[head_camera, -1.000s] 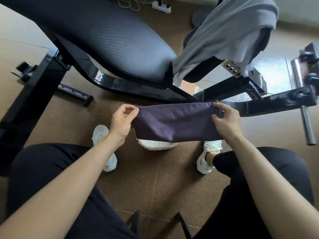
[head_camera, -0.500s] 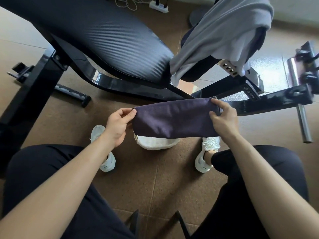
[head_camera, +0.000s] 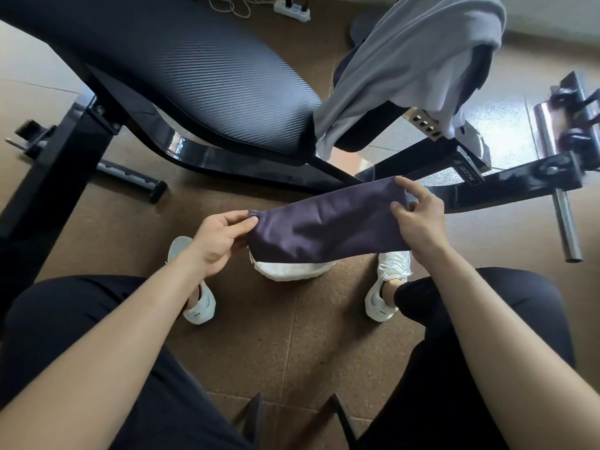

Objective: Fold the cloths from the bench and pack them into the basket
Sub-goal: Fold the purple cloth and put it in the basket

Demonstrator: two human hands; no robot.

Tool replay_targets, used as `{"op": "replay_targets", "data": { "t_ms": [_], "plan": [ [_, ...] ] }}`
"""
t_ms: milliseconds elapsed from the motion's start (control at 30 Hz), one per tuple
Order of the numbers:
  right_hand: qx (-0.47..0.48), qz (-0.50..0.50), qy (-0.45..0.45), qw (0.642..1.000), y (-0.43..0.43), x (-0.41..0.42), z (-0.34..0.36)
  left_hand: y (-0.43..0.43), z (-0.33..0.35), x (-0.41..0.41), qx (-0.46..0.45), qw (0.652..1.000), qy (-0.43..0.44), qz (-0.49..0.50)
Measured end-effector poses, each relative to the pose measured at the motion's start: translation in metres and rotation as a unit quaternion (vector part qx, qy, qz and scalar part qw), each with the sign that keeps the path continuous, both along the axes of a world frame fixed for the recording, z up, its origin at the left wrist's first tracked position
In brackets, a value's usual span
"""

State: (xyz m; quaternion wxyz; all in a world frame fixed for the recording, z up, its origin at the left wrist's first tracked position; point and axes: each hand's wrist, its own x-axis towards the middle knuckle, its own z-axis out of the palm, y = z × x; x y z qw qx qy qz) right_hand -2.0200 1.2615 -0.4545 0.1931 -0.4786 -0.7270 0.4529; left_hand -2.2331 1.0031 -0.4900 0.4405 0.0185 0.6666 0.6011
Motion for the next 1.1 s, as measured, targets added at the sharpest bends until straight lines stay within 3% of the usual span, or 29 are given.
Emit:
{"op": "replay_targets", "data": {
  "t_ms": [233, 633, 900, 1100],
  "plan": [
    [0.087, 0.130, 0.014, 0.988, -0.016, -0.003, 0.007, 0.002, 0.005, 0.003, -0.037, 0.987, 0.152, -0.039],
    [0.105, 0.321, 0.051, 0.940, -0.087, -0.032, -0.005, 0.019, 0.018, 0.029, 0.005, 0.984, 0.166, -0.071],
    [-0.004, 0.249, 0.108, 0.962, -0.110, -0.038, -0.006, 0.021, 0.027, 0.043, 0.091, 0.991, 0.082, -0.051],
    [-0.043, 0.191, 0.129, 0.972, -0.113, -0.041, -0.003, 0.022, 0.034, 0.046, 0.098, 0.972, 0.192, -0.094]
  ]
}}
